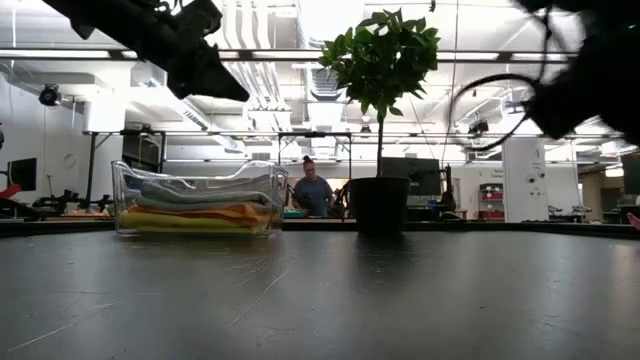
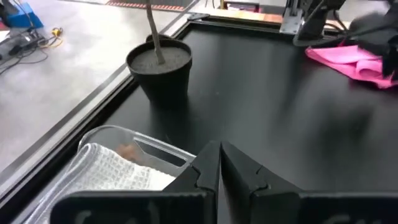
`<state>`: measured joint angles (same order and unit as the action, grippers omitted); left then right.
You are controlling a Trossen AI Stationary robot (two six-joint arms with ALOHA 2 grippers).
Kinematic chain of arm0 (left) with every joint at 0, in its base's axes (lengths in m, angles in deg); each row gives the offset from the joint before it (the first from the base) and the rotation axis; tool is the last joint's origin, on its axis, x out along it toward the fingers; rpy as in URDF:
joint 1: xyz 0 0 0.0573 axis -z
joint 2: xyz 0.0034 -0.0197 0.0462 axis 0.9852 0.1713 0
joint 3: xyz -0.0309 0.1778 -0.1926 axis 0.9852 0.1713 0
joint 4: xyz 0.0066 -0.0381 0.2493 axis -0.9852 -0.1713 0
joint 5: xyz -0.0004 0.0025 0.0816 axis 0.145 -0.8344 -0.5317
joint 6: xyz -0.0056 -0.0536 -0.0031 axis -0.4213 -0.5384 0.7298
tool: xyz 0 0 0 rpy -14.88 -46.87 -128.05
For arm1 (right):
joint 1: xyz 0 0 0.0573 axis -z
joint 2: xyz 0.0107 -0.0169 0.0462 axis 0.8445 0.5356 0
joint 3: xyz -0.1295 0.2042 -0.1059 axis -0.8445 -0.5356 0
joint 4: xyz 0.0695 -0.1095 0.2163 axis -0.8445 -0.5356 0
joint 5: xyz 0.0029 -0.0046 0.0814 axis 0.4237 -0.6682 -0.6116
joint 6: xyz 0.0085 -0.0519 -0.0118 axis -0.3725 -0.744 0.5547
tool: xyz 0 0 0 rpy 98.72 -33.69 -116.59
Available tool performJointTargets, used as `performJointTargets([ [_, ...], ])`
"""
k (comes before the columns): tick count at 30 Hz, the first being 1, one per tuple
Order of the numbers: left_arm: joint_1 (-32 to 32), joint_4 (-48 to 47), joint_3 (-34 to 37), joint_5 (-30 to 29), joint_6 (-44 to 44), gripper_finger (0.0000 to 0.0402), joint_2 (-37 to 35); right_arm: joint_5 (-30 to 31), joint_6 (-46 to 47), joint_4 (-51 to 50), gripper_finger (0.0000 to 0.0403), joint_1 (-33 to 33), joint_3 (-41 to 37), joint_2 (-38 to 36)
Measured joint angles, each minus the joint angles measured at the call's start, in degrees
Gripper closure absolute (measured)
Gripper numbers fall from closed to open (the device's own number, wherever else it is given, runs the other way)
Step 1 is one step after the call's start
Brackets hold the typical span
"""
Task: Fold microfiber towels
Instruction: Fold the pink towel
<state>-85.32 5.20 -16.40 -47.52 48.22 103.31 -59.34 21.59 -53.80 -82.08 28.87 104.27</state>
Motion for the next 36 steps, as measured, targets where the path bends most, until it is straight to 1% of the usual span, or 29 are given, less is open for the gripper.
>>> performJointTargets([
  [1, -0.01, -0.14, 0.01, 0.0, 0.0, 0.0402, 0.21, 0.51, 2.4, -3.16, 0.0345, -1.41, 0.83, 0.0],
  [3, -0.01, -0.03, 0.02, -0.04, 0.0, 0.0402, 0.9, 2.79, 5.79, -6.35, 0.0344, -3.82, 1.79, 0.0],
  [4, -0.01, 0.25, 0.02, -0.04, 0.0, 0.0402, 1.16, 3.71, 6.84, -6.41, 0.0343, -4.81, 1.99, 0.0],
  [7, 0.0, 0.69, 0.02, -0.08, -0.08, 0.0402, 1.83, 3.82, 8.38, -6.21, 0.0333, -6.28, 2.79, 0.04],
  [10, 0.17, 0.99, 0.02, -0.11, -0.1, 0.0402, 2.37, 4.12, 8.77, -9.12, 0.0314, -6.84, 3.36, 0.04],
  [13, 0.51, 1.59, 0.02, -0.13, -0.11, 0.0402, 2.69, 6.33, 10.0, -13.87, 0.0287, -7.04, 3.5, 0.04],
  [15, 0.76, 2.27, 0.02, -0.13, -0.06, 0.0402, 2.69, 9.1, 11.33, -14.14, 0.0266, -7.04, 3.05, 0.13],
  [17, 0.91, 2.64, 0.02, -0.13, -0.04, 0.0402, 2.73, 10.63, 11.37, -13.95, 0.0246, -7.02, 2.62, 0.13],
  [20, 0.99, 2.49, 0.02, -0.13, -0.03, 0.0402, 2.75, 10.92, 11.4, -13.81, 0.0221, -7.02, 1.77, 0.13],
  [24, 1.08, 2.42, 0.02, -0.13, -0.02, 0.0402, 2.77, 10.12, 12.27, -12.43, 0.021, -7.04, -0.62, 0.13],
  [28, 1.08, 2.42, 0.02, -0.13, -0.02, 0.0402, 2.77, 8.98, 12.04, -5.41, 0.0213, -7.02, -3.8, 0.13],
  [30, 1.08, 2.42, 0.02, -0.13, 0.0, 0.0402, 2.77, 8.32, 11.98, -4.73, 0.0224, -7.02, -4.97, 0.15],
  [33, 1.08, 2.46, 0.02, -0.13, 0.0, 0.0402, 2.77, 8.32, 11.82, -4.87, 0.0259, -7.02, -5.15, 0.17],
  [36, 1.08, 2.49, 0.02, -0.13, 0.02, 0.0402, 2.77, 8.36, 11.11, -4.8, 0.0312, -7.02, -5.09, 0.17],
])
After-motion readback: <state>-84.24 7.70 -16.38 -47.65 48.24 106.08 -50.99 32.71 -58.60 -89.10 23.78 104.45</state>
